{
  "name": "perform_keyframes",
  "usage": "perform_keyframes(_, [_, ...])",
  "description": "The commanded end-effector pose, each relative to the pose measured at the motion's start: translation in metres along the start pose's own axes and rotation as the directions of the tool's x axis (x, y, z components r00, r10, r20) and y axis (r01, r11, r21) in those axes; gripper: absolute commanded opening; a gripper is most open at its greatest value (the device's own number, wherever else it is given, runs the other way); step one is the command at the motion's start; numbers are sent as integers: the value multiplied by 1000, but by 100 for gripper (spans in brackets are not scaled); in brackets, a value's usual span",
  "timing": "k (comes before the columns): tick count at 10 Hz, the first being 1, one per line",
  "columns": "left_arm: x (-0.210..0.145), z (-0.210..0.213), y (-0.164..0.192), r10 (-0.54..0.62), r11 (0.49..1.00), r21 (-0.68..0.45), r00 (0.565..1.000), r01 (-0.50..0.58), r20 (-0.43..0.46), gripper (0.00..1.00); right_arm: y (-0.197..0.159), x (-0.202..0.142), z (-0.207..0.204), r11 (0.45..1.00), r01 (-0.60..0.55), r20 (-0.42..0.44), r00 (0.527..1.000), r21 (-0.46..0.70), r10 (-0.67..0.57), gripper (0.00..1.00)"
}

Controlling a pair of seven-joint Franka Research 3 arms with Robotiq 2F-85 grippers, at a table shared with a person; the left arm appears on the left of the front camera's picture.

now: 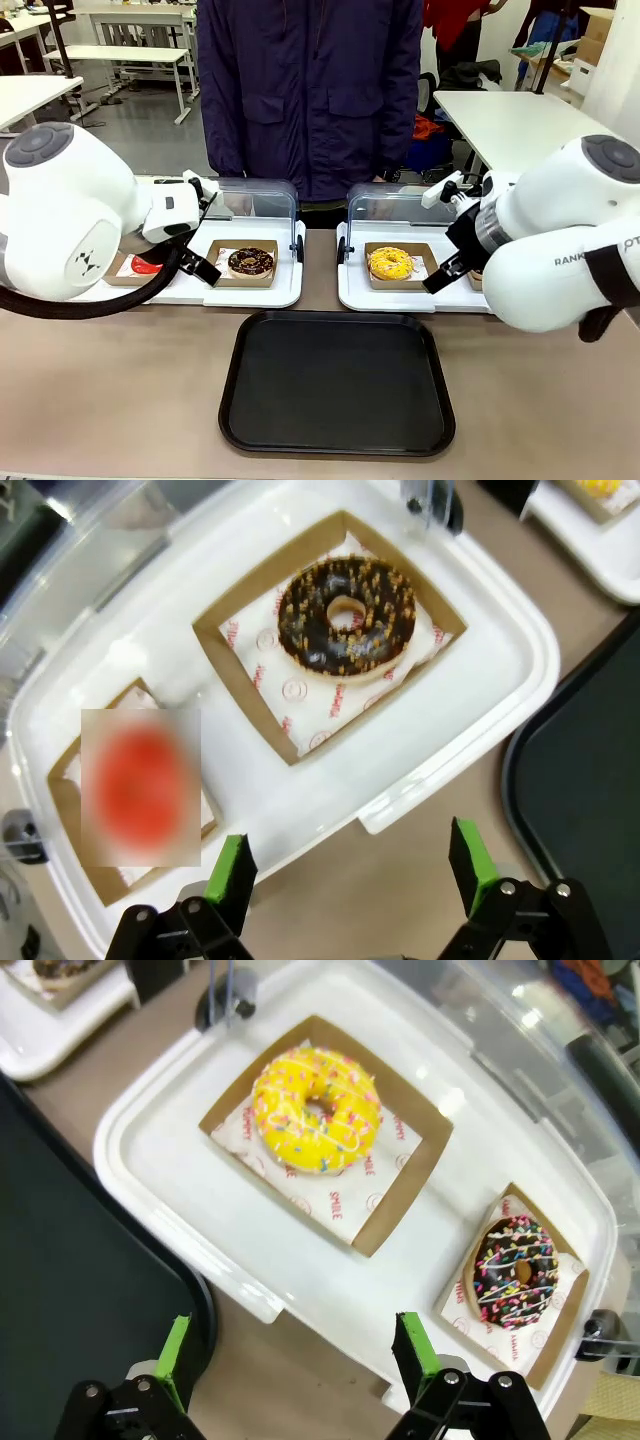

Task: Move the first donut from the left to the tray.
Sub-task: Pick up the Paper togo box containing the Donut indicated by the person and place it on the Handle tray.

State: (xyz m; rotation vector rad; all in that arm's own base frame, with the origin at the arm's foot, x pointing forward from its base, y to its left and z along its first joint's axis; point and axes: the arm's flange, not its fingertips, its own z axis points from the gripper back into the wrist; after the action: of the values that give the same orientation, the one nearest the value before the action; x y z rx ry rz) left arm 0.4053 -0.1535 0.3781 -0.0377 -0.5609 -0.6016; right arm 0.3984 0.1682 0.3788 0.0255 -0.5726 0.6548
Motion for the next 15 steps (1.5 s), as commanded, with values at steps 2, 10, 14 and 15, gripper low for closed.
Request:
perform_keyframes(2, [63, 72, 54, 29, 997, -73, 999, -25, 46, 100, -44, 74, 67, 998, 55, 47, 997, 42, -57, 100])
perform_keyframes(10, [-15, 166, 263, -101, 831, -488, 935, 268, 341, 100, -262, -65, 200, 948, 2, 314, 943, 319, -108, 100])
perform_keyframes(14, [-69, 155, 293, -47, 835, -468, 884, 290, 465, 100, -265, -105, 191, 931, -19, 415, 898, 365, -144, 100])
perform_keyframes(15, [-78, 152, 290, -46, 838, -459, 875, 296, 482, 100, -264, -108, 190, 928, -15, 434, 886, 373, -161, 100])
